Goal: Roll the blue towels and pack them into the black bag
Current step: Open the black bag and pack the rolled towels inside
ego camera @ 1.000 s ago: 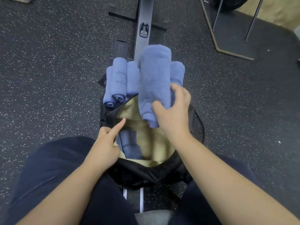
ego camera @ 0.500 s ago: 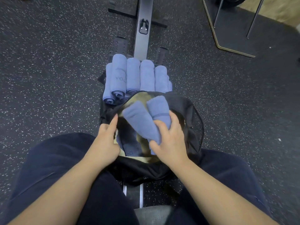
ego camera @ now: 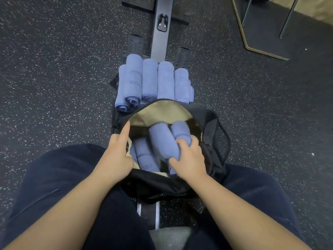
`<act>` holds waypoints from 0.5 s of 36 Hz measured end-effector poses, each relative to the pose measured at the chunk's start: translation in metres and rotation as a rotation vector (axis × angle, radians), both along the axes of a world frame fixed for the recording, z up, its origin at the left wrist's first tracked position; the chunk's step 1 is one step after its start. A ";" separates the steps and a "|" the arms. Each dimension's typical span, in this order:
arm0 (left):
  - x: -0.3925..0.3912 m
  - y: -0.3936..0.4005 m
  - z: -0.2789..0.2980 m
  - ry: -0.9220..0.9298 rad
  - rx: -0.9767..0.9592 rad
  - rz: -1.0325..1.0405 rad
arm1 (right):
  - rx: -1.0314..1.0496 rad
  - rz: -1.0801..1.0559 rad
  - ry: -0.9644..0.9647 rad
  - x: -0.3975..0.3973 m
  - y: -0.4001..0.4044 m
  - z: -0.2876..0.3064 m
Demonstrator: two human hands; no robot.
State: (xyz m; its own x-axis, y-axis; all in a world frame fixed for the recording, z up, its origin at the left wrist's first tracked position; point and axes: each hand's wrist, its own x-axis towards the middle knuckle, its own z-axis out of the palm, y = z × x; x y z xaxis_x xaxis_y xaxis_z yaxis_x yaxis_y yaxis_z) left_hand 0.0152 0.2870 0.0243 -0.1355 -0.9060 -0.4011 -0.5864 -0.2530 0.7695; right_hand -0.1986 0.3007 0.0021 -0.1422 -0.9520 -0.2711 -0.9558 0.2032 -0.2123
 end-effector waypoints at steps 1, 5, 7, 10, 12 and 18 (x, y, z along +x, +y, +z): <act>0.000 0.000 0.000 -0.001 0.002 -0.002 | -0.004 -0.023 0.015 -0.003 -0.003 0.002; 0.000 0.000 0.002 0.007 0.011 -0.006 | -0.045 -0.073 0.097 -0.015 -0.012 0.008; 0.000 0.000 0.003 0.014 0.009 -0.009 | -0.063 -0.071 0.159 -0.021 -0.015 0.009; 0.001 0.000 0.004 0.024 0.011 -0.025 | -0.095 -0.061 0.261 -0.028 -0.017 0.009; 0.001 0.000 0.004 0.027 0.014 -0.048 | -0.107 -0.059 0.304 -0.029 -0.017 0.006; 0.000 0.001 0.001 0.027 0.025 -0.075 | -0.037 -0.072 0.306 -0.010 -0.014 -0.019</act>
State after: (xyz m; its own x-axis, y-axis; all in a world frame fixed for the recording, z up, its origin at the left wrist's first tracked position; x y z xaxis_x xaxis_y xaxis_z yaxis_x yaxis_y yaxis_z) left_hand 0.0154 0.2883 0.0249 -0.2142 -0.8827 -0.4183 -0.5835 -0.2278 0.7795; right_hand -0.2084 0.2870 -0.0167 -0.2797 -0.9449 -0.1704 -0.9598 0.2706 0.0749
